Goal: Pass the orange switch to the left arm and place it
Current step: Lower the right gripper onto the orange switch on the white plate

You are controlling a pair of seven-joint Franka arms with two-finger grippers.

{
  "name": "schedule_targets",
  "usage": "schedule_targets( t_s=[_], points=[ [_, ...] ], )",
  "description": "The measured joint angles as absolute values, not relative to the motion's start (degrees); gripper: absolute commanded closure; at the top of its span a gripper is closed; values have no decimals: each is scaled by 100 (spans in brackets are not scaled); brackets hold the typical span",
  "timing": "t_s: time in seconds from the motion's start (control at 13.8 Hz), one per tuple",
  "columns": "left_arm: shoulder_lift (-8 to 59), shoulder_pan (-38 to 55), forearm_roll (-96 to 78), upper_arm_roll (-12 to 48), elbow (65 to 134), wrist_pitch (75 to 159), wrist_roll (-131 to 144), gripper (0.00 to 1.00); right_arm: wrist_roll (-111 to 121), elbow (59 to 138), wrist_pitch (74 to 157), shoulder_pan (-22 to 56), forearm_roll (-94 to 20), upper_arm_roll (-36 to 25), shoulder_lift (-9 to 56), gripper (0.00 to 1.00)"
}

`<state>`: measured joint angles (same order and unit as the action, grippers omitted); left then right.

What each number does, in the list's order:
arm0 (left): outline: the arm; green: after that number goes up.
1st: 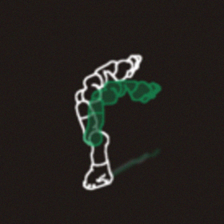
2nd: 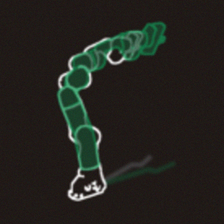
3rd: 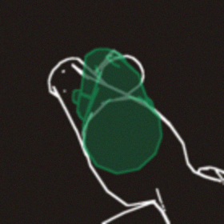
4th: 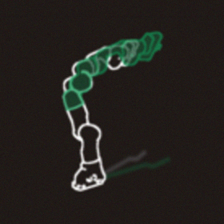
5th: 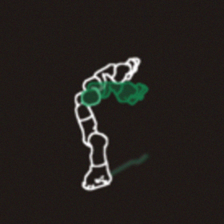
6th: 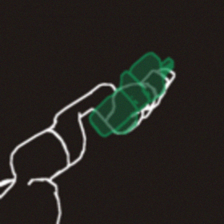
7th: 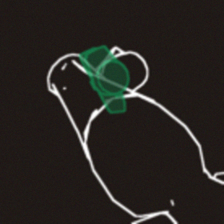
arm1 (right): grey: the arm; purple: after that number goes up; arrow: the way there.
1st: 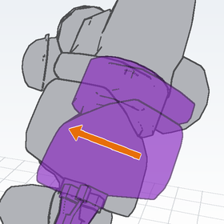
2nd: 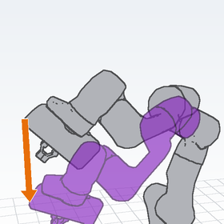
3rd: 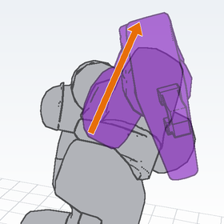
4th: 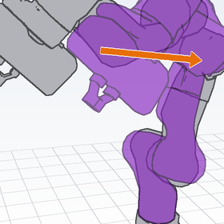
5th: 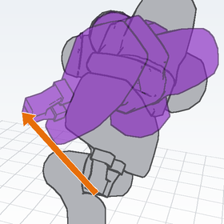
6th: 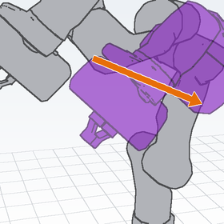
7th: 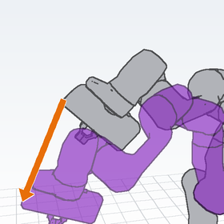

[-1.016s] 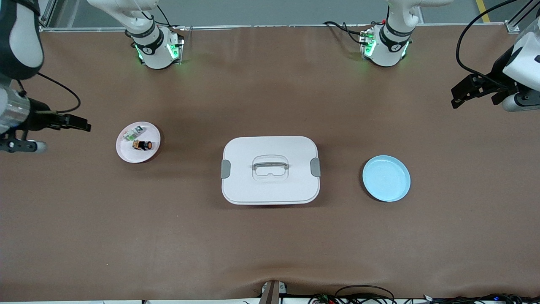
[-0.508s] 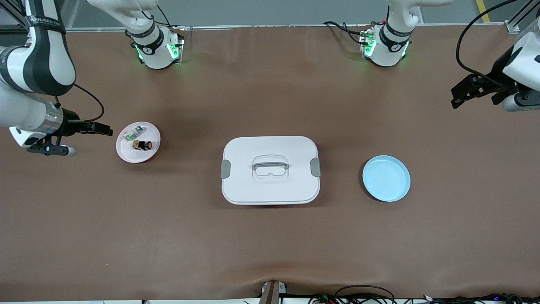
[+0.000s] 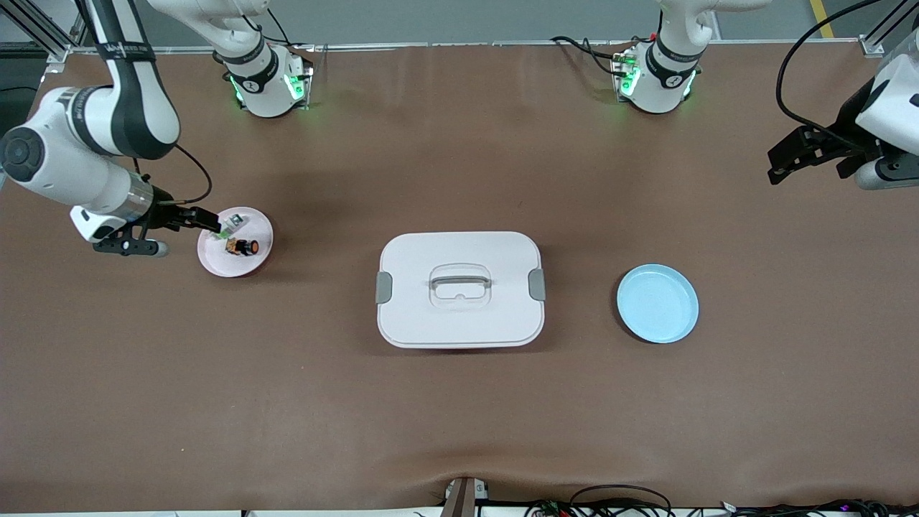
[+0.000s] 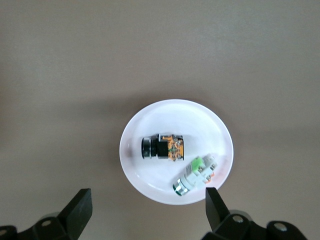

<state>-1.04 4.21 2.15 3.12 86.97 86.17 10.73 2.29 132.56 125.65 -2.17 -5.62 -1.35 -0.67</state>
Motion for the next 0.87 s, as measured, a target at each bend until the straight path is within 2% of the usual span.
schedule_targets(
  t_s=[0.44, 0.87],
  points=[
    [-104, 417, 215, 311, 8688, 8617, 1073, 0, 531, 13861, 13528, -166, -563, -139, 166, 0],
    [-106, 416, 215, 308, 8679, 8617, 1073, 0, 583, 14229, 14621, -184, -563, -155, 740, 0]
  ],
)
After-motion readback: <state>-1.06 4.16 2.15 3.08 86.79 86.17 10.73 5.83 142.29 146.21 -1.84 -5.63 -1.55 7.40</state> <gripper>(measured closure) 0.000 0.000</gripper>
